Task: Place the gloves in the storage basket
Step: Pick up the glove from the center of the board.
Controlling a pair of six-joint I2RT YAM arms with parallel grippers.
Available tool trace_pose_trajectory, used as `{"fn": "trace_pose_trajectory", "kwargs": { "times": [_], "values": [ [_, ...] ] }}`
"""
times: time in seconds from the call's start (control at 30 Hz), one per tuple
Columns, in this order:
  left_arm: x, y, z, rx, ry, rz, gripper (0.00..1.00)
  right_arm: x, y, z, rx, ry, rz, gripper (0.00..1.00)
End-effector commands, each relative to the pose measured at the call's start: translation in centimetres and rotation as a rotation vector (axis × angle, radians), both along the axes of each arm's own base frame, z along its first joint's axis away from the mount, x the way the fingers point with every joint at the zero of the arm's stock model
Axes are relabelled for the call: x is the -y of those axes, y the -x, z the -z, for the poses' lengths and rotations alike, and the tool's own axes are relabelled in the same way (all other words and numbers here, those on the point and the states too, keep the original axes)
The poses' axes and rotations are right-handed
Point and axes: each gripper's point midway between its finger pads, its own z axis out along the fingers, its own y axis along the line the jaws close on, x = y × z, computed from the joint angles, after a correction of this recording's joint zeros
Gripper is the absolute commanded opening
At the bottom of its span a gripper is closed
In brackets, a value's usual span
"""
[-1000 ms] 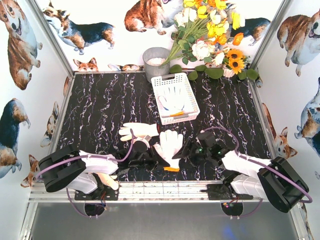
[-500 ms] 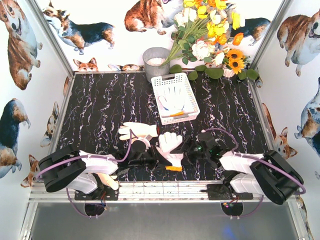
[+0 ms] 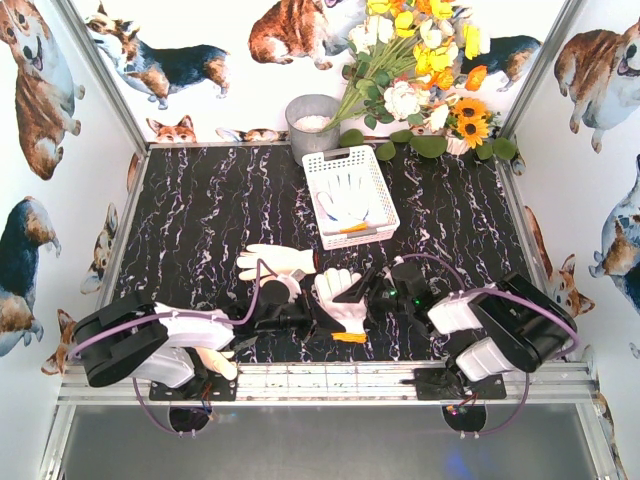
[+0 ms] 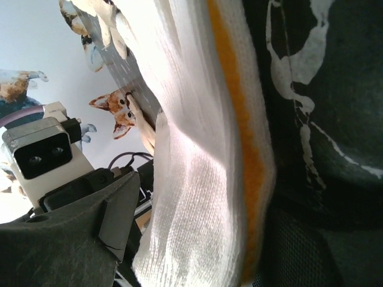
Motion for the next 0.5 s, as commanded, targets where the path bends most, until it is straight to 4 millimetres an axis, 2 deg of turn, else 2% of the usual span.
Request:
{"fn": "trace_pose_trajectory", "kwargs": {
  "times": [0.0, 0.1, 0.27, 0.47],
  "values": [
    [0.2, 0.3, -2.2, 0.017, 0.075, 0.023, 0.00, 0.3, -0.6, 1.2, 0.027, 0.037, 0.014, 0.67],
    [0.1, 0.5, -2.2, 0.014, 0.073, 0.035, 0.00, 0.1, -0.9, 1.1, 0.040, 0.034, 0.009, 0.65],
    [0.1, 0.9, -2.4, 0.016, 0.073, 0.056, 0.00, -0.4, -1.1, 1.0, 0.049, 0.028, -0.010, 0.53],
    [-0.4, 1.2, -2.2, 0.012, 0.057, 0.056, 0.00, -1.1, -1.6, -0.5, 0.101, -0.019, -0.028, 0.25]
  ]
}}
